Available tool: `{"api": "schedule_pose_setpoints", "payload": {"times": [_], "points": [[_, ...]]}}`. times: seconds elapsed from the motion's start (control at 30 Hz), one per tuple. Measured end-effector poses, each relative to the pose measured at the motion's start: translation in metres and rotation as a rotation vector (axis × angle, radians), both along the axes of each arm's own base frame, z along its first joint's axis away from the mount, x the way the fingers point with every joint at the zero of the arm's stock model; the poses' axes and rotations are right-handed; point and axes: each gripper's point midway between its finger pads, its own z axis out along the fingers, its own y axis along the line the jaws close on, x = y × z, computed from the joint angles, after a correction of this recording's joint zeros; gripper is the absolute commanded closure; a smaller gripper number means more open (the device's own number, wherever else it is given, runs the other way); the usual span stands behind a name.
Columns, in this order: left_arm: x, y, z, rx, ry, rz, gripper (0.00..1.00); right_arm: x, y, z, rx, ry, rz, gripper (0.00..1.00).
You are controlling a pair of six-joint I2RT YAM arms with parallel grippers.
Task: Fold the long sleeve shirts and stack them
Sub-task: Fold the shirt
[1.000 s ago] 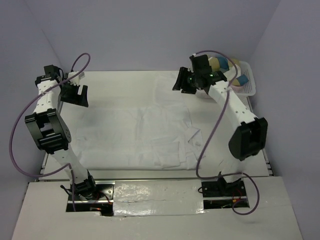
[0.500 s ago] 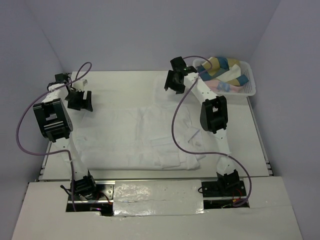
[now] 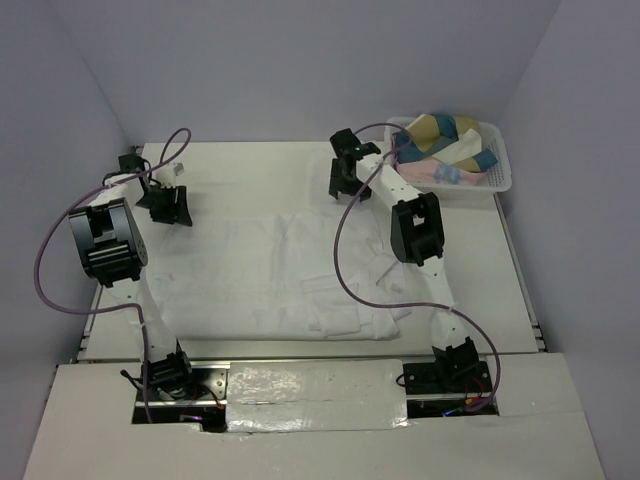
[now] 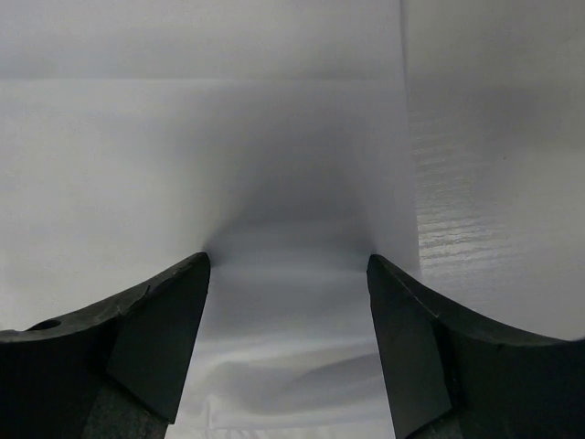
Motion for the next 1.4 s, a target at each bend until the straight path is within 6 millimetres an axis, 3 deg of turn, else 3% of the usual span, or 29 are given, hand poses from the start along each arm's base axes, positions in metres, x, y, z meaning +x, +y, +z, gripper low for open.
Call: {"api": "schedule_pose_setpoints", "payload": {"times": [0.03, 0.13, 0.17, 0.3, 0.37, 0.57, 0.77, 0.97, 1.1, 1.17, 1.27, 1.4], "points": [[-0.001, -0.002, -0.001, -0.008, 0.005, -0.002, 0.50, -0.001, 0.001, -0.001, -0.007, 0.001, 0.008, 0.26], [-0.001, -0.005, -0.003, -0.019, 0.011, -0.002, 0.60, -0.002, 0.005, -0.002, -0.007, 0.002, 0.028, 0.46], [0.000, -0.006, -0.004, -0.023, 0.012, 0.001, 0.63, -0.002, 0.006, -0.002, -0.005, 0.000, 0.034, 0.60], [0.001, -0.007, -0.006, -0.032, 0.010, 0.008, 0.95, -0.003, 0.010, -0.002, 0.014, -0.003, 0.054, 0.87], [0.002, -0.009, -0.005, -0.038, 0.004, 0.003, 1.00, -0.003, 0.014, -0.001, 0.032, -0.002, 0.065, 1.00], [-0.001, -0.011, -0.005, -0.039, -0.014, -0.032, 1.00, -0.015, 0.021, 0.000, 0.079, 0.015, 0.103, 1.00], [-0.021, -0.016, 0.016, 0.015, -0.073, -0.192, 1.00, -0.053, 0.022, 0.014, 0.102, 0.038, 0.152, 1.00], [-0.045, -0.023, 0.063, 0.094, -0.204, -0.409, 1.00, -0.105, 0.027, 0.095, 0.162, -0.113, 0.213, 1.00], [-0.064, -0.017, 0.080, 0.141, -0.257, -0.493, 1.00, -0.141, 0.025, 0.128, 0.189, -0.199, 0.233, 1.00], [-0.076, -0.014, 0.078, 0.154, -0.262, -0.530, 1.00, -0.158, 0.023, 0.127, 0.191, -0.199, 0.240, 1.00], [-0.099, -0.015, 0.069, 0.163, -0.261, -0.597, 0.99, -0.182, 0.015, 0.109, 0.178, -0.170, 0.233, 1.00], [-0.132, -0.026, 0.057, 0.156, -0.251, -0.709, 0.88, -0.214, 0.004, 0.082, 0.160, -0.105, 0.222, 1.00]]}}
